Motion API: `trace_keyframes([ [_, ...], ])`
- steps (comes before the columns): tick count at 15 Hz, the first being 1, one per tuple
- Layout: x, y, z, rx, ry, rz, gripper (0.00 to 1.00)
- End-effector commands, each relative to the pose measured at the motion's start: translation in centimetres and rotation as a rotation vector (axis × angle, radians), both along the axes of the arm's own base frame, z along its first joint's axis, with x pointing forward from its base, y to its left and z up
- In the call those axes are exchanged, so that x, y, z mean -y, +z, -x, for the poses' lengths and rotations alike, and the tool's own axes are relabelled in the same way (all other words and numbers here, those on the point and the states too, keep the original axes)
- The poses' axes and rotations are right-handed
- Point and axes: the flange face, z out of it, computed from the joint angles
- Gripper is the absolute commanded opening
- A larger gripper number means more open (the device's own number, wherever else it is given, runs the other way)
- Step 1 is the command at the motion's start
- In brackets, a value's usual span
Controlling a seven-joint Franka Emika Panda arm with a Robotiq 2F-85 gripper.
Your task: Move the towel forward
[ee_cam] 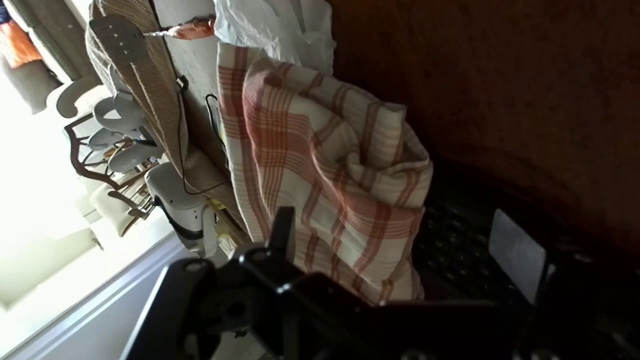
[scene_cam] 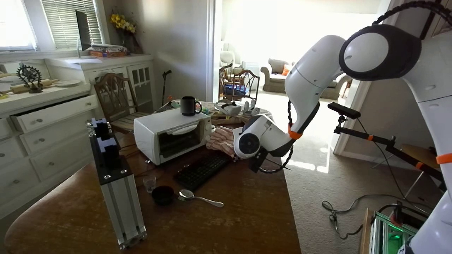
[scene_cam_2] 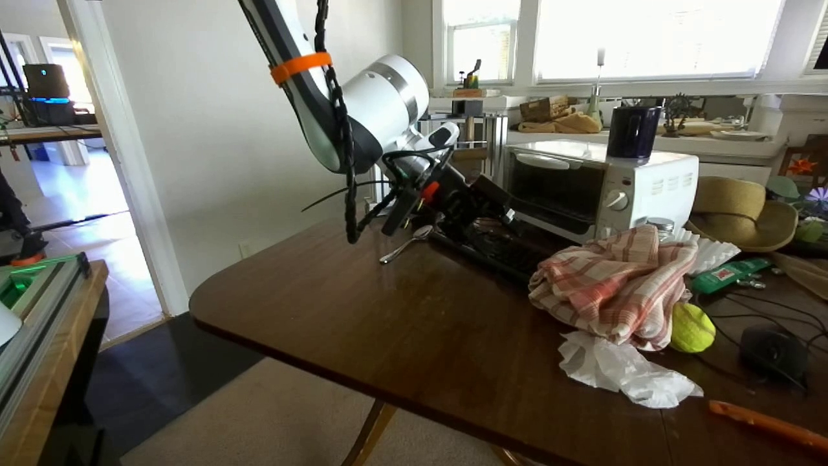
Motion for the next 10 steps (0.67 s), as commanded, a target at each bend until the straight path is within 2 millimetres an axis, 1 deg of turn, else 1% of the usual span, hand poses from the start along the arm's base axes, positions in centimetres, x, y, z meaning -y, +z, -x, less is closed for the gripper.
trace_keyframes([
  [1,0.1,-0.5,0.3,0.008,0.004,0.011,1.00],
  [2,0.5,-1.2,0.2,0.011,-0.002,0.023,1.00],
  [4,1.3,-1.5,-0.2,0.014,0.000,0.027,1.00],
  [7,2.2,-2.4,0.0,0.004,0.014,0.048,1.00],
  [10,2.8,-4.0,0.3,0.002,0.048,0.054,1.00],
])
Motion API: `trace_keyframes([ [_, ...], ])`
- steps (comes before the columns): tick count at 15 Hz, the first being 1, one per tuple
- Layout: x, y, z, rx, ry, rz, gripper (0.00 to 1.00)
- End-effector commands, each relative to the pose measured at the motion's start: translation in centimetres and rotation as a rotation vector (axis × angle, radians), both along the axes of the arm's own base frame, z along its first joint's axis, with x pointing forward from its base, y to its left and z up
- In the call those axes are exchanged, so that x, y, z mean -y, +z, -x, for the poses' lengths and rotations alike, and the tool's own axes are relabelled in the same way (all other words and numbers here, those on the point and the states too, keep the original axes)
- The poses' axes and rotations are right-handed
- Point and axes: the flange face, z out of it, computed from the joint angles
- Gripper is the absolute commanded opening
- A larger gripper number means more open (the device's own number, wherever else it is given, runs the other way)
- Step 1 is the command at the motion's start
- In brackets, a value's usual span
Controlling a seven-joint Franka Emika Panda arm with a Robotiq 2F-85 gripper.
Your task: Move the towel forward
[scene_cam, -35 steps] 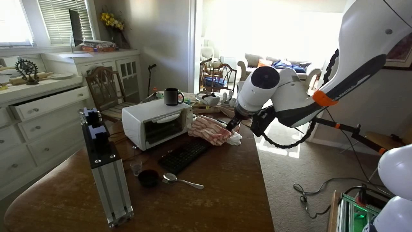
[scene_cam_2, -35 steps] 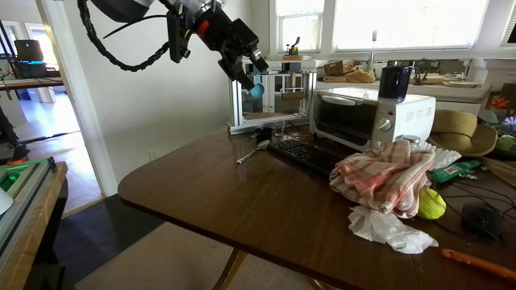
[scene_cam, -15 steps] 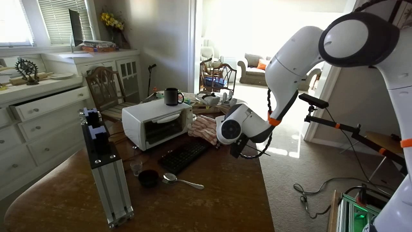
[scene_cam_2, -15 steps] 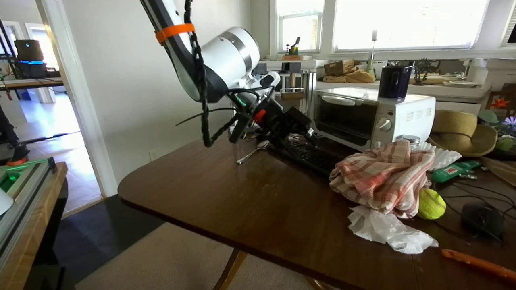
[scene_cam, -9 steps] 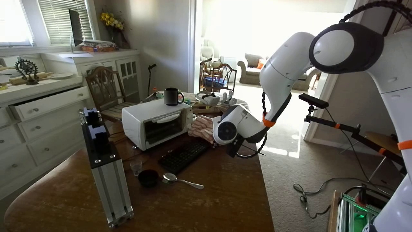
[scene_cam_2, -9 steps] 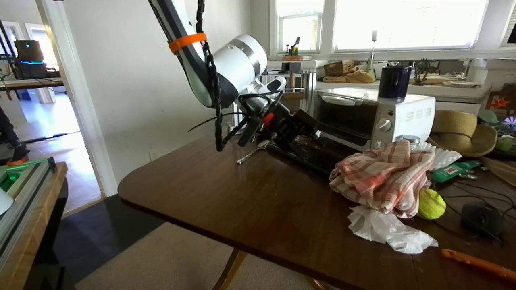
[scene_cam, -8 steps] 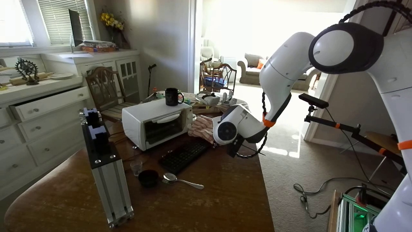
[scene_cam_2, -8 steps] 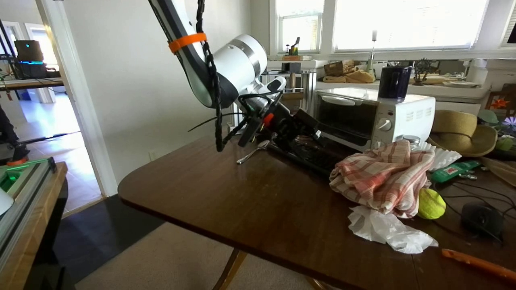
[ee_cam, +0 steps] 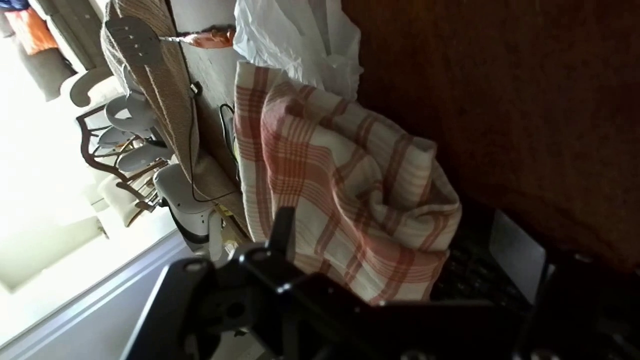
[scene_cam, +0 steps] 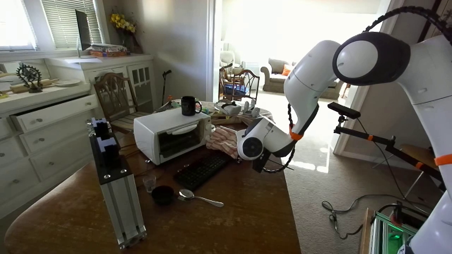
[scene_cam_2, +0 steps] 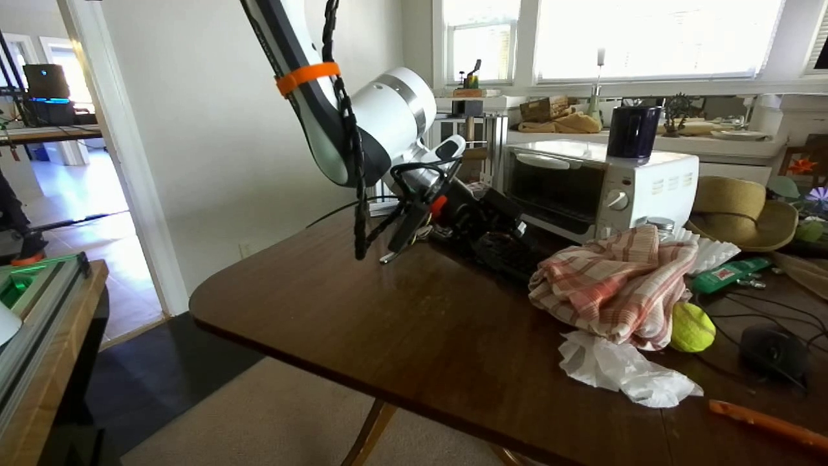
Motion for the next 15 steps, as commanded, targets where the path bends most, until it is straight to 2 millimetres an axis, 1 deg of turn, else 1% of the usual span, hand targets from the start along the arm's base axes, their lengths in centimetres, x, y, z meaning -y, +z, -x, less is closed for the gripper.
trace_keyframes([
  [1,0.4,-2.6,-0.2,0.022,0.051,0.002,1.00],
  [7,0.5,-4.5,-1.9,0.111,0.159,0.079,1.00],
  [14,1.3,-6.8,-2.8,0.143,0.223,0.173,1.00],
  [15,1.4,-7.1,-2.8,0.139,0.228,0.181,0.96],
])
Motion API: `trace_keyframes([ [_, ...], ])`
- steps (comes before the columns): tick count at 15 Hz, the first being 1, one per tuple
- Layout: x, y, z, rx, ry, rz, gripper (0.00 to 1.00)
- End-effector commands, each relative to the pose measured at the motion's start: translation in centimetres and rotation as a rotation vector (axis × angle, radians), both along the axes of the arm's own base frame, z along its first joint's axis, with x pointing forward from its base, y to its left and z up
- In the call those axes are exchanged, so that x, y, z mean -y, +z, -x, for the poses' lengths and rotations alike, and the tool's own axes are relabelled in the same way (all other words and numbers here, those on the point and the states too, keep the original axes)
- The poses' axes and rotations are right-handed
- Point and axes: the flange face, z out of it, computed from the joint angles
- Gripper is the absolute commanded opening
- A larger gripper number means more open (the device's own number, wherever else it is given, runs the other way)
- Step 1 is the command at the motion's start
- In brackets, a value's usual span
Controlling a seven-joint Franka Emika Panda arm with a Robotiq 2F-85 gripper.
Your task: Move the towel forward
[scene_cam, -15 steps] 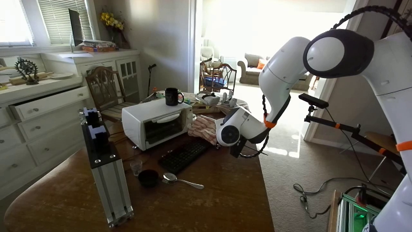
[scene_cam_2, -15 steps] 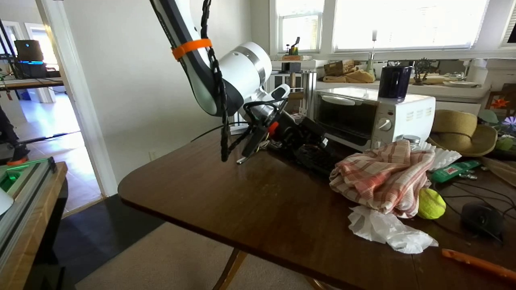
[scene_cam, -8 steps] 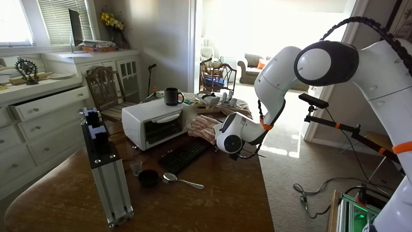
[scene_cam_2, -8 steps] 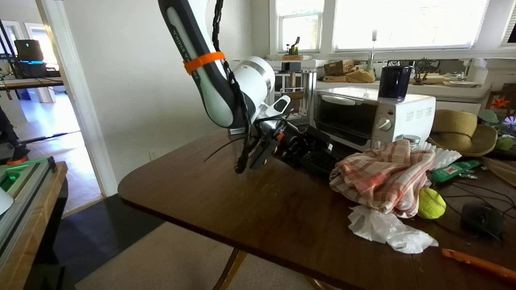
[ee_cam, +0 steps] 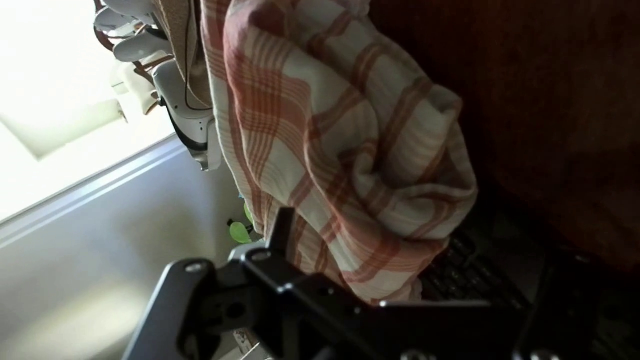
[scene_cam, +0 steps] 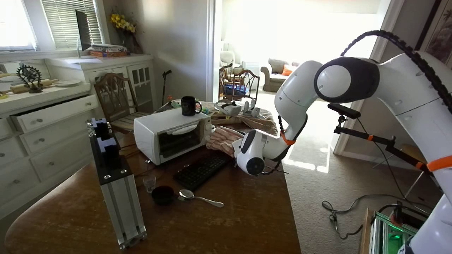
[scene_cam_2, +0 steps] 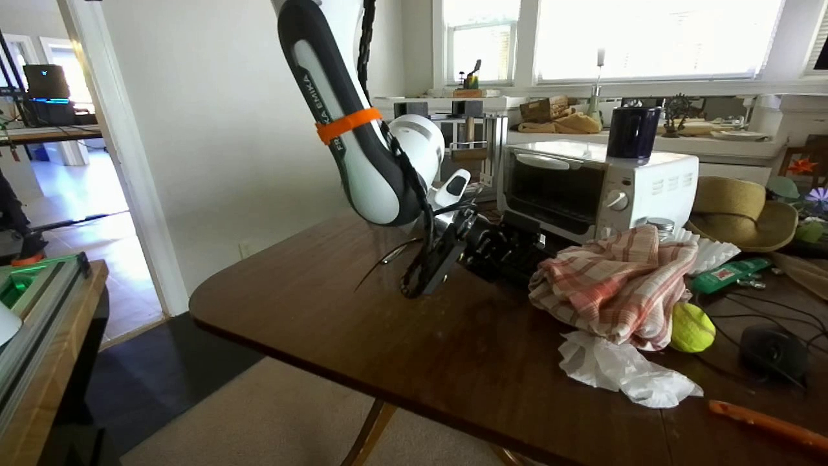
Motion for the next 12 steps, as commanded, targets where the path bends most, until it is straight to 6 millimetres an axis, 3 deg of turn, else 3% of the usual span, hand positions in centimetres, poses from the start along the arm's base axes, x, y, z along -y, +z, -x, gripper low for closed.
trace_keyframes([
  [1,0.3,-1.9,-0.4,0.020,0.025,0.028,0.93],
  [2,0.4,-2.2,-0.4,0.023,0.024,0.034,0.72],
  [3,0.4,-2.3,-0.5,0.024,0.023,0.038,0.68],
  [10,1.0,-3.1,-0.6,0.021,0.030,0.054,0.13],
  [12,1.3,-3.0,-0.7,0.023,0.030,0.058,0.01],
])
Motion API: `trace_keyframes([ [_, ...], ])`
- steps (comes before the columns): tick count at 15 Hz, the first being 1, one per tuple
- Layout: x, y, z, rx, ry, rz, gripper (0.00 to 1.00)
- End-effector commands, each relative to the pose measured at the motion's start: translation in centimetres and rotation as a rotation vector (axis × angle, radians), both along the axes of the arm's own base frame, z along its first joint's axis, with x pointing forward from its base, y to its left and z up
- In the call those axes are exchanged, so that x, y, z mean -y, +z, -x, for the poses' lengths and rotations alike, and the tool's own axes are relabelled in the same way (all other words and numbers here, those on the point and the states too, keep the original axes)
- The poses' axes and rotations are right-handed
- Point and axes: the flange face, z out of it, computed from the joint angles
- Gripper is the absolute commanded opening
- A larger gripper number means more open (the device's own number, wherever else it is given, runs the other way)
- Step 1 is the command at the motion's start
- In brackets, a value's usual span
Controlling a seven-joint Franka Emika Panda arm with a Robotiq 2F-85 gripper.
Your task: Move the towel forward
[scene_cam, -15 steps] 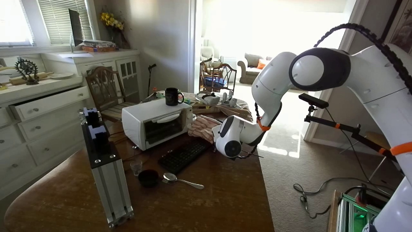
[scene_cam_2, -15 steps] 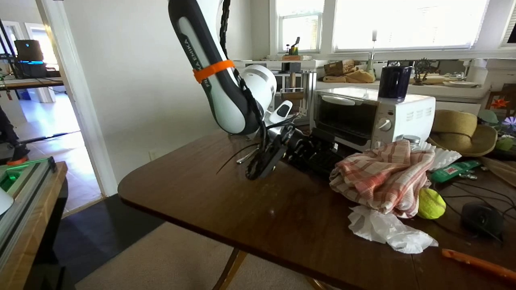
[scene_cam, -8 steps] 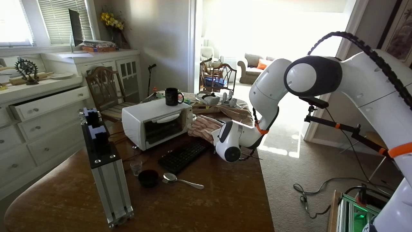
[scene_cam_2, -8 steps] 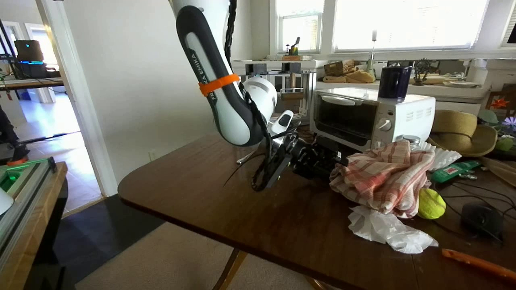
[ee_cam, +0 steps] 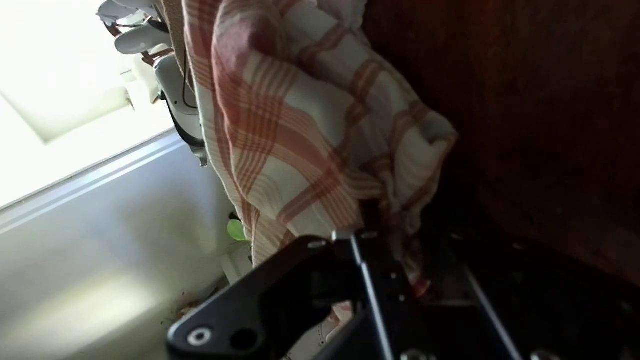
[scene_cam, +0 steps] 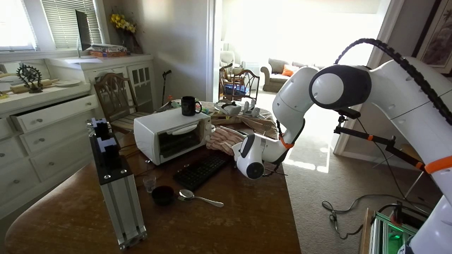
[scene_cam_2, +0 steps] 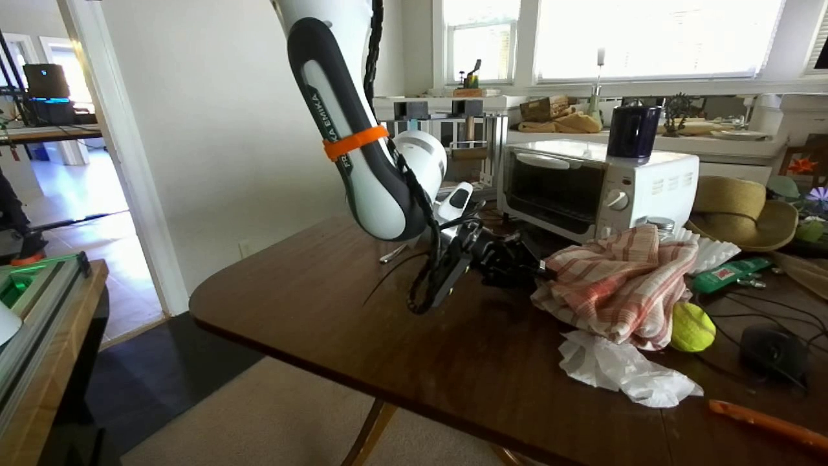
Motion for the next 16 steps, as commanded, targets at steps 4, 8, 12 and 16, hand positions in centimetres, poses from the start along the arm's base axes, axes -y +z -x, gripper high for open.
trace_keyframes([
  [4,0.5,1.0,-0.4,0.022,0.004,-0.005,0.03],
  [8,0.1,5.2,0.2,0.035,0.009,-0.077,0.02],
  [12,0.4,10.2,1.0,0.076,0.035,-0.138,0.02],
  [16,-1.8,16.2,-0.3,0.118,0.081,-0.172,0.02],
])
